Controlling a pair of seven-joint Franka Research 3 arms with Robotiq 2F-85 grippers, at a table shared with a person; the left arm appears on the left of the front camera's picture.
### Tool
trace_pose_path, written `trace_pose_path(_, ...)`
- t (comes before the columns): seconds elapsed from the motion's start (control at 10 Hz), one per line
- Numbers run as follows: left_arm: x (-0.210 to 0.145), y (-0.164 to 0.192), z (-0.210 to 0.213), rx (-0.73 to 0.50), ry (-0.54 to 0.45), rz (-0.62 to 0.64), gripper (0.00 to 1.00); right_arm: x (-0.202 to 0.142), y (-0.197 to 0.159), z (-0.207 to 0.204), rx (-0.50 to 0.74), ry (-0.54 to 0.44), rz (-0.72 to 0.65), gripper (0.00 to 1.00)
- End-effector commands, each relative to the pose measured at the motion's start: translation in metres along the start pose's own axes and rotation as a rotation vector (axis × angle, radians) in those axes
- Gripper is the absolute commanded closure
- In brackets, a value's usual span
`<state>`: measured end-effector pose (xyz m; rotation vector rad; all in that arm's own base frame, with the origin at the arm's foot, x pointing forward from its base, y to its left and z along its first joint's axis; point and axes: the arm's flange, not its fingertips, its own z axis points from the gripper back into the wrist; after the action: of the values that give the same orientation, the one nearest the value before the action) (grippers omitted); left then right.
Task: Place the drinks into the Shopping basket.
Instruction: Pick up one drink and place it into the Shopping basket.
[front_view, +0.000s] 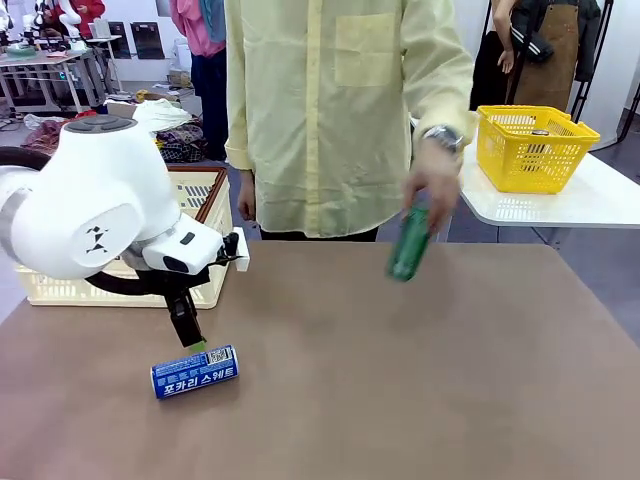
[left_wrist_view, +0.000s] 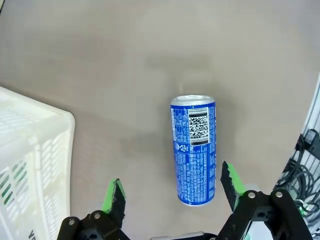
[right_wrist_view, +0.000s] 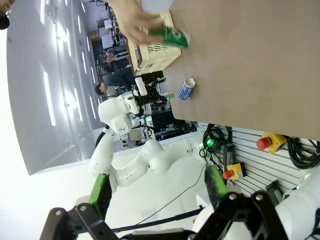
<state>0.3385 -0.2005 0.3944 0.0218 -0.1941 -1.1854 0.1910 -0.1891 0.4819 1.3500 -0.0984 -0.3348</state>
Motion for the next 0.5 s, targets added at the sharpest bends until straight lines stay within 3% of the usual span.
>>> trace_pose_path(0.0,-0.001,0.001,-0.006,-0.009,0.009,0.003,0.00,0.000,0.003,0.001,0.014,-0.002,0.005,0.00)
trace_pose_path(0.1,-0.023,0.004,0.030,-0.038,-0.040,-0.085,0.00,0.000,0.003,0.001,0.014,-0.002,0.005,0.00)
trace_pose_path(0.4,-0.152,-0.011,0.173,0.085,-0.292,0.101,0.00,0.000,0.003,0.001,0.014,-0.002,0.005,0.00)
